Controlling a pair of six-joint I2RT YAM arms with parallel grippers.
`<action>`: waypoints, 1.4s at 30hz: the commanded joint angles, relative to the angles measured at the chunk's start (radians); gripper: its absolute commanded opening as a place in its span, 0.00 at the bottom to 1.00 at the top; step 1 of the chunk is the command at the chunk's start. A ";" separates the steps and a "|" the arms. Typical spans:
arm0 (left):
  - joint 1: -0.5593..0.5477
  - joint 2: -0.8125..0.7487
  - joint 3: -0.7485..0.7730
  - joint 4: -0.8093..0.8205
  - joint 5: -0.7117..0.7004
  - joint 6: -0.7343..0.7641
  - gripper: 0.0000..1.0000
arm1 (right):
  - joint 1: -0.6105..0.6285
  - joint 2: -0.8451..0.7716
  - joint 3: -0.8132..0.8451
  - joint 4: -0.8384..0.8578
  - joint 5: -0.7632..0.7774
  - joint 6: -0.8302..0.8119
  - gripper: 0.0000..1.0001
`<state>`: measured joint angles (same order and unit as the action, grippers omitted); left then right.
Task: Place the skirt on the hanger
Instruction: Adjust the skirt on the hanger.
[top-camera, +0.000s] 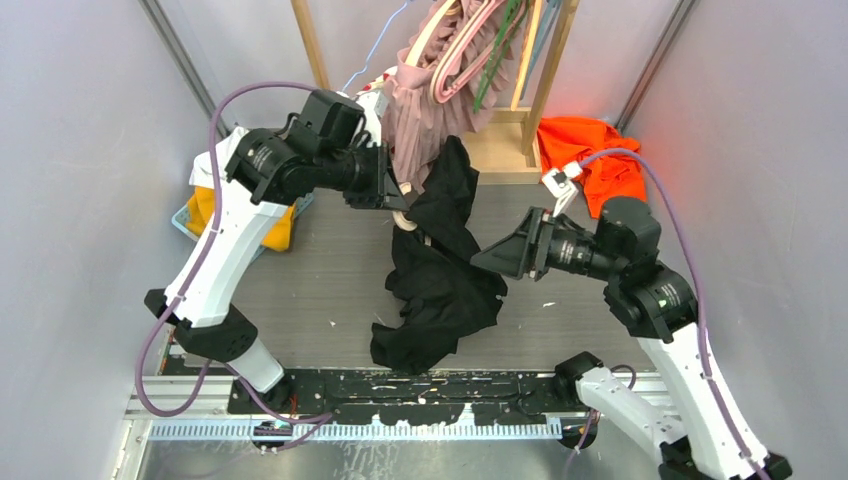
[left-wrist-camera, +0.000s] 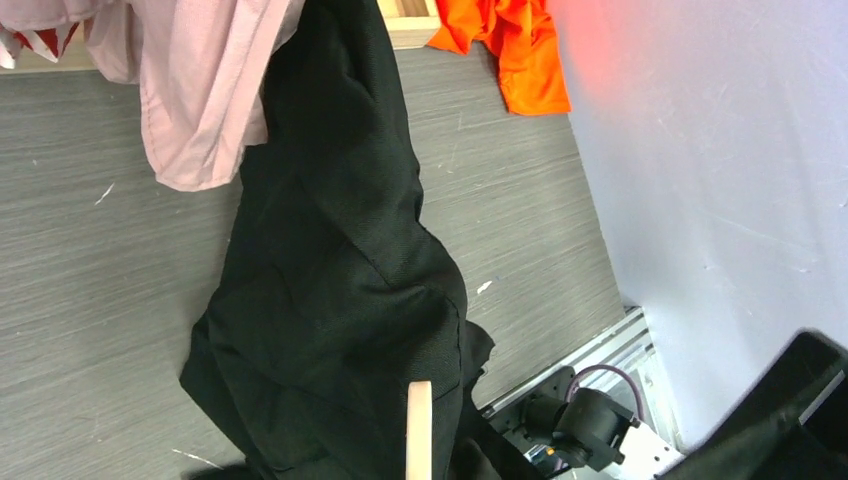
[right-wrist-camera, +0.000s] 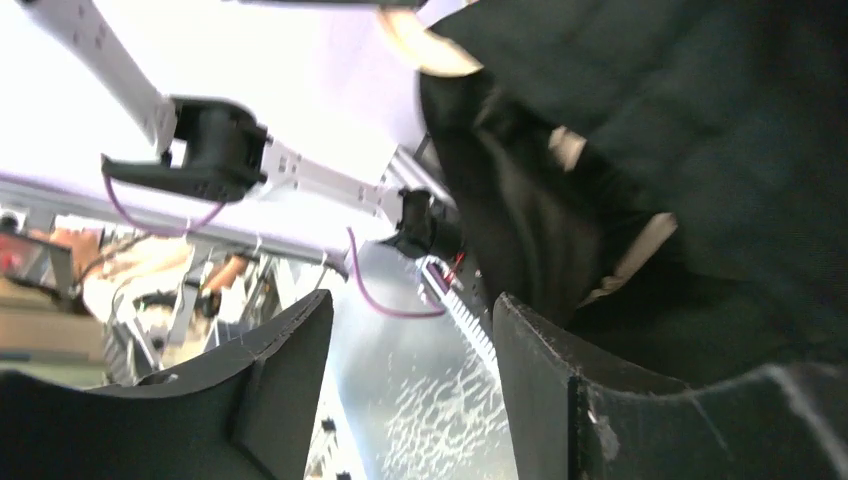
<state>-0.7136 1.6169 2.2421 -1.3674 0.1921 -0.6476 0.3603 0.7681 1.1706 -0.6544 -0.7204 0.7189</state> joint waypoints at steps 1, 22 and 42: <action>-0.007 0.003 -0.008 0.110 -0.041 -0.004 0.09 | 0.184 0.039 0.057 0.057 0.119 0.021 0.64; -0.018 -0.028 -0.003 0.100 -0.025 -0.026 0.10 | 0.707 0.414 0.166 -0.133 0.901 -0.155 0.69; -0.019 -0.094 -0.117 0.209 0.077 -0.117 0.12 | 0.709 0.463 -0.008 0.154 1.175 -0.098 0.72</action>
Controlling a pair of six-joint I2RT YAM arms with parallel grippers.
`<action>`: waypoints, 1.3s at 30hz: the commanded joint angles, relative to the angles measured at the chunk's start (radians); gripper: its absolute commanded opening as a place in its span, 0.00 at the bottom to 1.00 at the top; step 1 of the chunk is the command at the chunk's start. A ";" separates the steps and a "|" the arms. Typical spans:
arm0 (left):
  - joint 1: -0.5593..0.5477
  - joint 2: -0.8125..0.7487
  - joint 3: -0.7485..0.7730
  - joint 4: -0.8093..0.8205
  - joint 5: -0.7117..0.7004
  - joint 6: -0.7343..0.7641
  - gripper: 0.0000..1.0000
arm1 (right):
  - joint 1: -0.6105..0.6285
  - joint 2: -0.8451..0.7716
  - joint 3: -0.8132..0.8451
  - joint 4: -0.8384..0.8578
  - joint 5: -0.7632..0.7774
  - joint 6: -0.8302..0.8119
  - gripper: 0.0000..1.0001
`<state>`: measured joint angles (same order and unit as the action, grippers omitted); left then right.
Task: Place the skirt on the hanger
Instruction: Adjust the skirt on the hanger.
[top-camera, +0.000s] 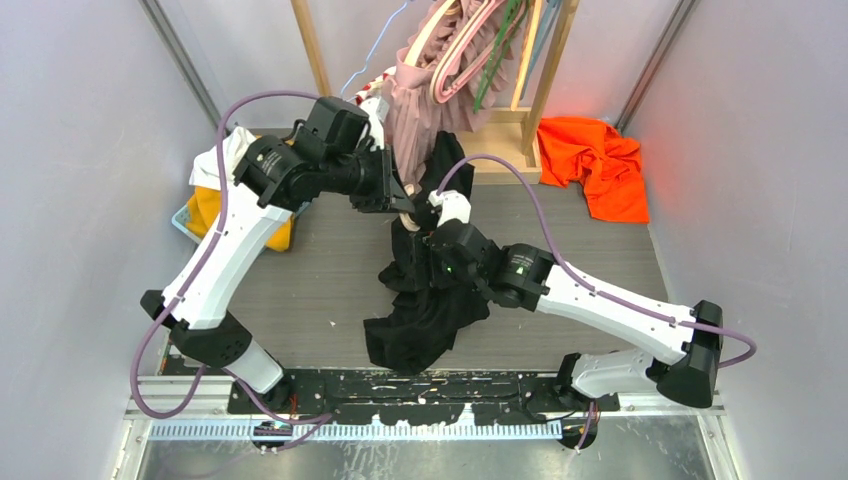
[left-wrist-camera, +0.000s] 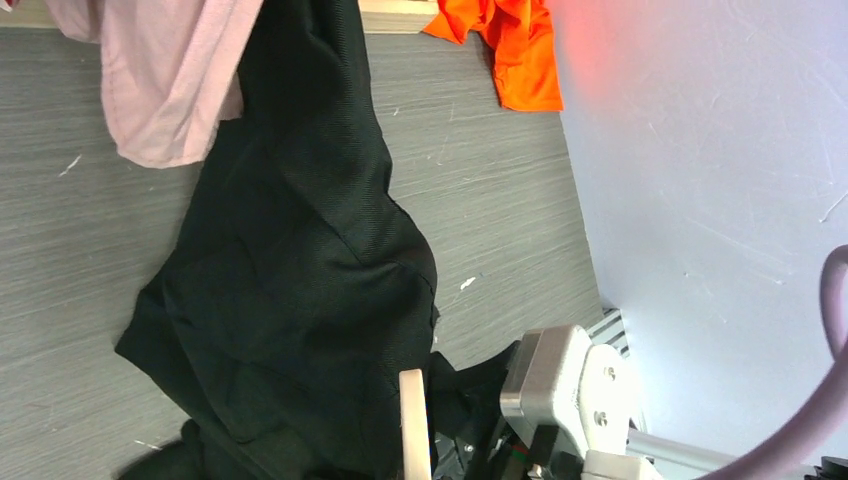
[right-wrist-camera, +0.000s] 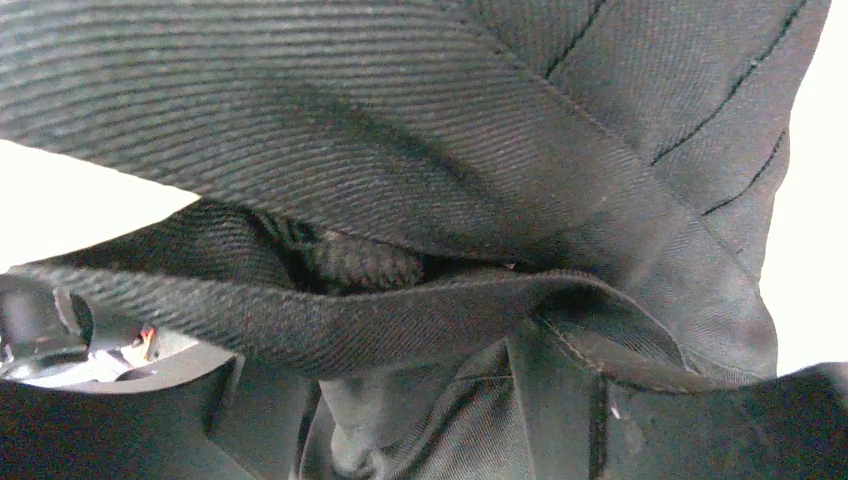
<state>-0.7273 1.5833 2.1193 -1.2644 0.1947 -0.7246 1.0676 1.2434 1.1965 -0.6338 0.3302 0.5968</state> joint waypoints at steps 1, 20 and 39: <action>-0.006 -0.063 0.002 0.109 0.078 -0.044 0.12 | 0.002 -0.013 -0.045 0.147 0.137 0.024 0.69; -0.004 -0.091 0.037 0.073 0.027 0.003 0.39 | 0.002 -0.028 -0.053 0.162 0.114 0.019 0.01; -0.553 -0.162 -0.377 -0.020 -0.559 -0.093 0.50 | -0.055 -0.064 -0.052 0.227 0.040 0.153 0.01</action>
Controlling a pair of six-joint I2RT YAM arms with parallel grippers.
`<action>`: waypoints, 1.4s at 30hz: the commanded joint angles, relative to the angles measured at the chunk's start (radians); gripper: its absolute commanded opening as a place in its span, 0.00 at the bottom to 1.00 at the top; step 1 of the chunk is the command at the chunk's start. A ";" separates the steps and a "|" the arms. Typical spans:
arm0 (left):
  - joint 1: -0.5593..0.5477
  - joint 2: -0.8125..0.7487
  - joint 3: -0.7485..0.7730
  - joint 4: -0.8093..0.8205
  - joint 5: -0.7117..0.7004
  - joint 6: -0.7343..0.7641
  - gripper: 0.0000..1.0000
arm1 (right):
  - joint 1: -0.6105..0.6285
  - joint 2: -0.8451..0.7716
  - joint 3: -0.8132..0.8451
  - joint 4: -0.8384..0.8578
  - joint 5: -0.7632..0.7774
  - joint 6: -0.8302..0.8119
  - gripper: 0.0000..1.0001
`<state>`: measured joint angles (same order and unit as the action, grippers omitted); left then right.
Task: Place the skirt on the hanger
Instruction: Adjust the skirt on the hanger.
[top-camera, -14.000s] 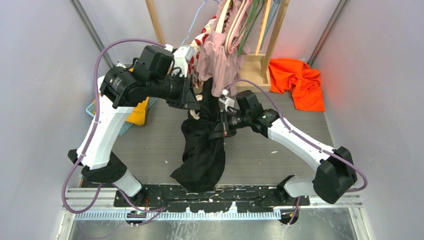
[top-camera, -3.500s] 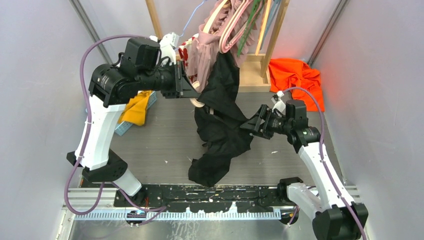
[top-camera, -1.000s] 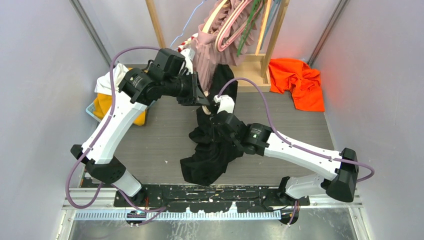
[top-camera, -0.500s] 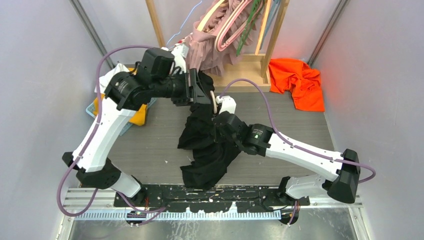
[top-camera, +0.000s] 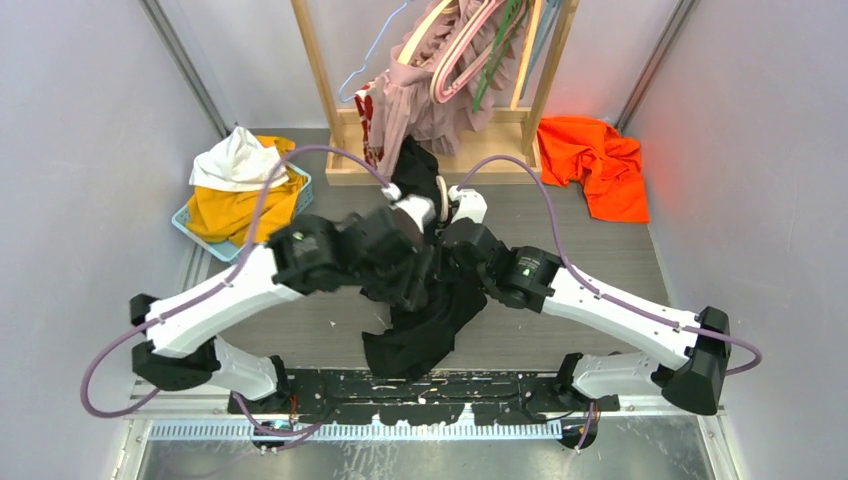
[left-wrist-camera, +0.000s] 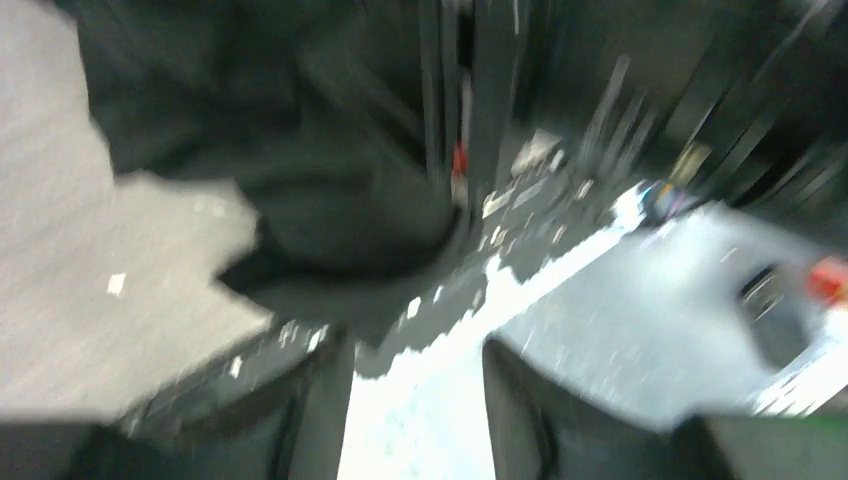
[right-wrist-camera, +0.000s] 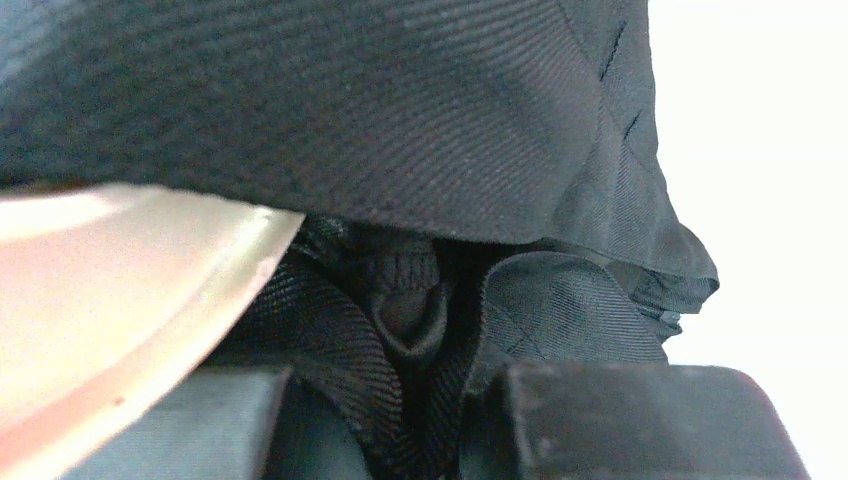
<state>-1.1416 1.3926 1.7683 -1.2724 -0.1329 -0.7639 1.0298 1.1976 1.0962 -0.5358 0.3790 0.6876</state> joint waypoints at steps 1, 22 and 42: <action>-0.173 0.047 -0.025 -0.026 -0.284 -0.067 0.50 | -0.019 -0.018 0.048 0.137 -0.019 0.070 0.01; -0.596 -0.078 -0.516 0.455 -0.896 -0.036 0.58 | -0.053 0.000 0.076 0.155 -0.180 0.134 0.01; -0.599 0.070 -0.576 0.760 -1.217 0.113 0.92 | -0.052 -0.029 0.113 0.113 -0.220 0.139 0.01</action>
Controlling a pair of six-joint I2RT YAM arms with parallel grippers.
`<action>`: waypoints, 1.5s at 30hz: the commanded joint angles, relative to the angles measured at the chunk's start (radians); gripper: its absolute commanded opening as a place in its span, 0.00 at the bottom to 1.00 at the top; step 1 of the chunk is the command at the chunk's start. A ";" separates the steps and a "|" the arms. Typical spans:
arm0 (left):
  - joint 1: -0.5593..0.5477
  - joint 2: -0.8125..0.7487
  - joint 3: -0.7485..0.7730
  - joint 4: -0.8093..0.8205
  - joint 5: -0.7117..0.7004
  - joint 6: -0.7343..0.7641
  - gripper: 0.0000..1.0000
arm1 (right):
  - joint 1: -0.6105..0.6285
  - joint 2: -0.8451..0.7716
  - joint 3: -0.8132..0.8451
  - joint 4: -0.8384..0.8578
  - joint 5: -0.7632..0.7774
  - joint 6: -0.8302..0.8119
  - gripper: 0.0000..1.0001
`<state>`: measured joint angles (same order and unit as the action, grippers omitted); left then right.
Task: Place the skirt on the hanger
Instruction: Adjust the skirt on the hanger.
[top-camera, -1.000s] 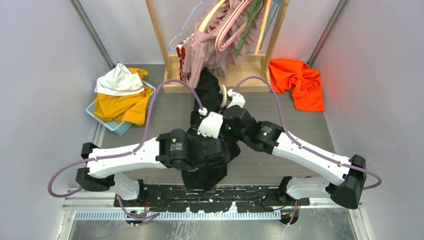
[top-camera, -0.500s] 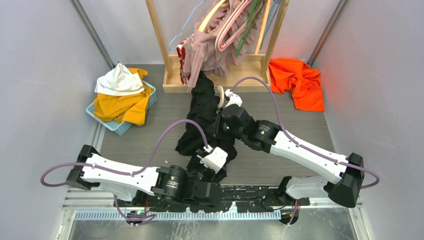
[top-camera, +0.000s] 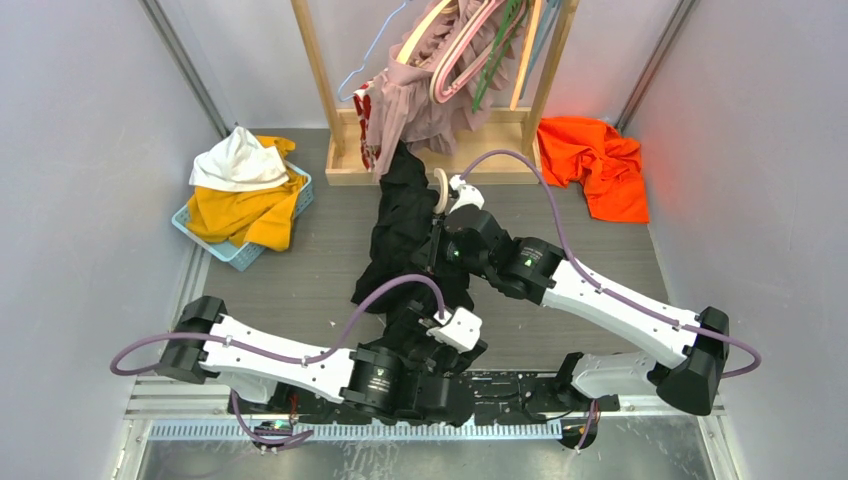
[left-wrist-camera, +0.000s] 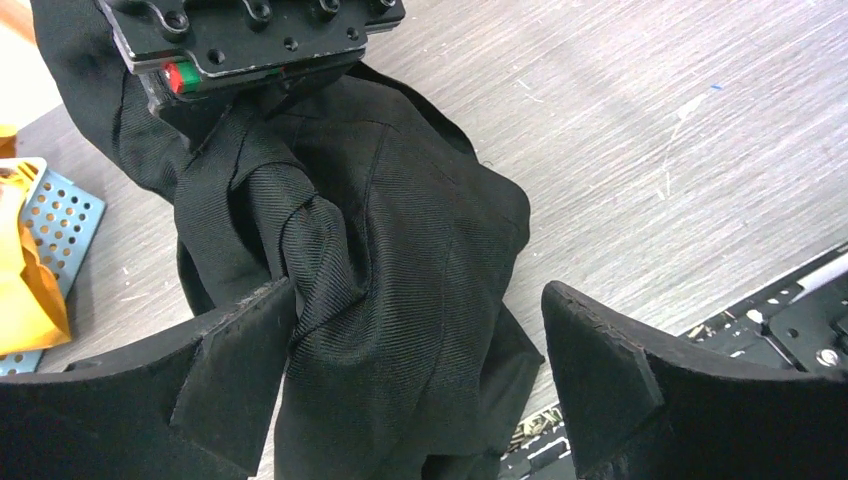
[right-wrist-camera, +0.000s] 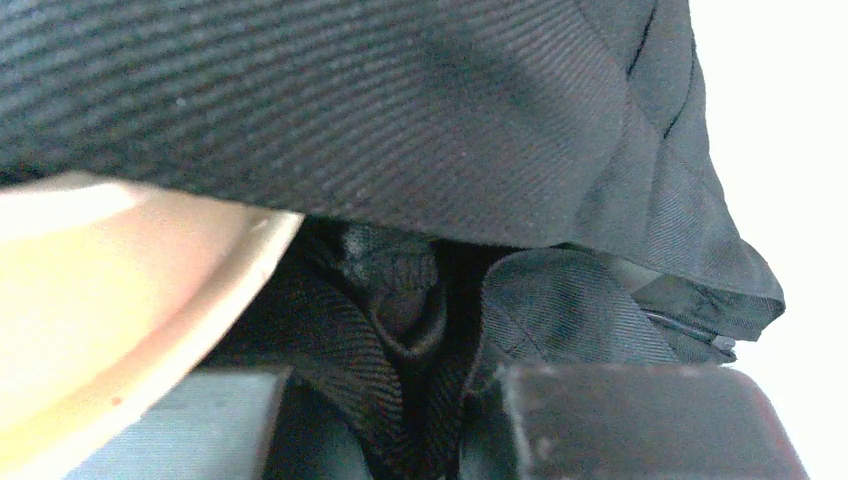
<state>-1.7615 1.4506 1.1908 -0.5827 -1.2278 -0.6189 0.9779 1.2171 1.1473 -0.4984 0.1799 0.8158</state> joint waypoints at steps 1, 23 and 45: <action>0.028 0.014 -0.003 0.046 -0.134 -0.060 0.92 | 0.001 -0.054 0.062 0.074 -0.024 0.012 0.01; 0.179 0.089 0.001 -0.180 -0.112 -0.310 0.43 | 0.062 -0.112 0.024 0.108 -0.055 0.034 0.01; 0.204 -0.105 -0.116 -0.186 -0.158 -0.321 0.00 | 0.105 -0.115 0.029 0.084 -0.047 0.029 0.17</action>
<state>-1.5990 1.4197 1.1065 -0.7540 -1.3113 -0.9051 1.0454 1.1458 1.1431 -0.4129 0.2718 0.8711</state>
